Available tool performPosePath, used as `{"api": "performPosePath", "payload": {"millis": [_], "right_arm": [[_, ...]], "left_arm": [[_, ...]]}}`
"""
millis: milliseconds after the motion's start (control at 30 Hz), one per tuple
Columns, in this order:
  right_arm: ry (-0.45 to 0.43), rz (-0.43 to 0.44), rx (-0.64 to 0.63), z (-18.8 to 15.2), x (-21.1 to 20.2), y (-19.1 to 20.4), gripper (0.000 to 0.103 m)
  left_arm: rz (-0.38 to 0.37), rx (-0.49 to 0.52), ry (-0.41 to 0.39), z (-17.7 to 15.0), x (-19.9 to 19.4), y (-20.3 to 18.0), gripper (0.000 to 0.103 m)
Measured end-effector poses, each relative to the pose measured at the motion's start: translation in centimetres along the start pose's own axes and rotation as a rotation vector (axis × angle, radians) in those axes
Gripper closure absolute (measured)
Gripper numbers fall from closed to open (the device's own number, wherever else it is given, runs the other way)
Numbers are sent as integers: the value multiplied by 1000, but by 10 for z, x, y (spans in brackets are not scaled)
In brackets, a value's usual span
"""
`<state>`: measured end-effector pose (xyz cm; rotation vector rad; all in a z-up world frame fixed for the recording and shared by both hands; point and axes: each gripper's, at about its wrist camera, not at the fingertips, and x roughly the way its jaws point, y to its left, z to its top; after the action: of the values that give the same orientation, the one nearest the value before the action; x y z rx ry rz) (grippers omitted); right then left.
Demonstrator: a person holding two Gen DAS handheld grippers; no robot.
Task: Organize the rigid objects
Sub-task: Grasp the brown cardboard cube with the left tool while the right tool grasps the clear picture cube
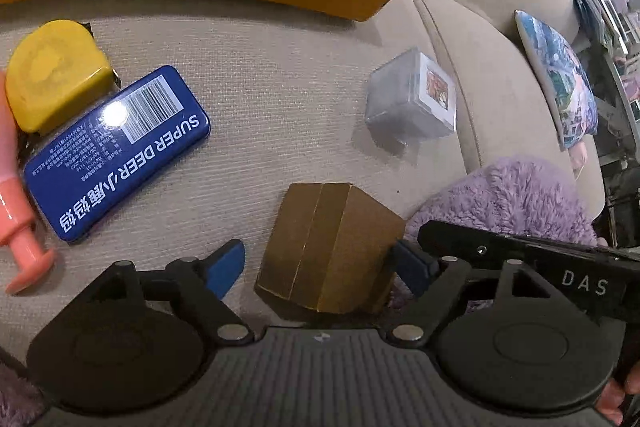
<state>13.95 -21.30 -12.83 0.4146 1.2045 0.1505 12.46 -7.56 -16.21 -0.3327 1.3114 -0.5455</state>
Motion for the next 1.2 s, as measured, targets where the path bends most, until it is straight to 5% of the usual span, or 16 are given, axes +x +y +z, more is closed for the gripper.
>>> {"api": "performPosePath", "payload": {"millis": [100,533,600,667,767,1000,1200], "right_arm": [[2,1,-8,0,1,2,103],[-35,43,46,7,-6,0,99],[-60,33,53,14,-9,0,91],[-99,-1,49,23,-13,2,62],[-143,-62,54,40,-14,2,47],[-97,-56,123,68,12,-12,46],[-100,-59,81,66,26,-12,49]], "left_arm": [[-20,-6,-5,-1,-4,-2,25],[28,21,-131,6,-35,-23,48],[44,20,-166,12,-40,-23,50],[59,41,-208,20,-47,-26,50],[102,130,-266,31,-55,-38,51],[198,221,-264,49,-37,-48,52],[207,236,-221,47,-35,-46,51]]}}
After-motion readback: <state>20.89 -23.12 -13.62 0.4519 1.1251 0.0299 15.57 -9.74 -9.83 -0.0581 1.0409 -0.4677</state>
